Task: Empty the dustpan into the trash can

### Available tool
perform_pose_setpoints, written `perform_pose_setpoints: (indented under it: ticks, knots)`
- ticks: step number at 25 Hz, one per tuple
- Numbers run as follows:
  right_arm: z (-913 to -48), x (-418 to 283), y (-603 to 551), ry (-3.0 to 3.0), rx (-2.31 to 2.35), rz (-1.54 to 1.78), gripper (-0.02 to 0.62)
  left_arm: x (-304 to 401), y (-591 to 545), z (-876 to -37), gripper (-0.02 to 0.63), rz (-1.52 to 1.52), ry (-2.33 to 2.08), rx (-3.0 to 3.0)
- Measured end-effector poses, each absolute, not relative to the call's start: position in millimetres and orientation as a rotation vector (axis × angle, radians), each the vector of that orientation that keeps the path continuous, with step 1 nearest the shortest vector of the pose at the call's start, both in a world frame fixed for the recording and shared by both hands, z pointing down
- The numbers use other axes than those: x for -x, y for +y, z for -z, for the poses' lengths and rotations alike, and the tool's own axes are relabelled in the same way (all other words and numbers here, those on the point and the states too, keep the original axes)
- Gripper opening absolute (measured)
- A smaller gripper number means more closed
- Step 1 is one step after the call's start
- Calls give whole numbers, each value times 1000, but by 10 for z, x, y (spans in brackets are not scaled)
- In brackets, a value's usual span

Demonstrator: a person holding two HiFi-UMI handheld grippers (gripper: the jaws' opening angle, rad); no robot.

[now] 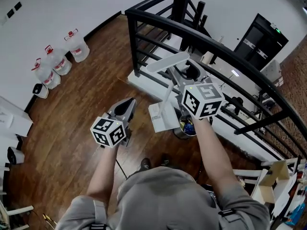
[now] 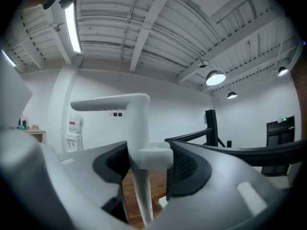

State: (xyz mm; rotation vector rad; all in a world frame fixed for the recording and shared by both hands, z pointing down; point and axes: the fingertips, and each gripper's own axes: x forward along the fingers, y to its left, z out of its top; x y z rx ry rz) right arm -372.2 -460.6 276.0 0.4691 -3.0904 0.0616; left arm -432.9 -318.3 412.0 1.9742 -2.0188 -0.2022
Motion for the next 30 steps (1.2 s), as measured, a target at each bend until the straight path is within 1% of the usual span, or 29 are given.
perform_pose_setpoints:
  ticks: [6,13,17,24,30]
  knots:
    - [-3352,3946,-4519,-3047,-319,-92,210,4398,-3096,-4289,5,192,-2066,-1870]
    - [-4258,4265,-4600,-3014,-224,-101,209,4378,-3058,-4616,6,146,-2081,-1788]
    - [-4924,4449,-4586,-2966,-187,-94,209,4414,-3020,-4935,5,123,-2056,-1747]
    - [-5896,4391,-4717,-2911,-228,-89,209,4384,-3072,-5469,5,89,-1989,-1708]
    - [-6286,4460,-4667,-2917,-229,-80,209,4405,-2997,-5671,6,72,-1972,-1697]
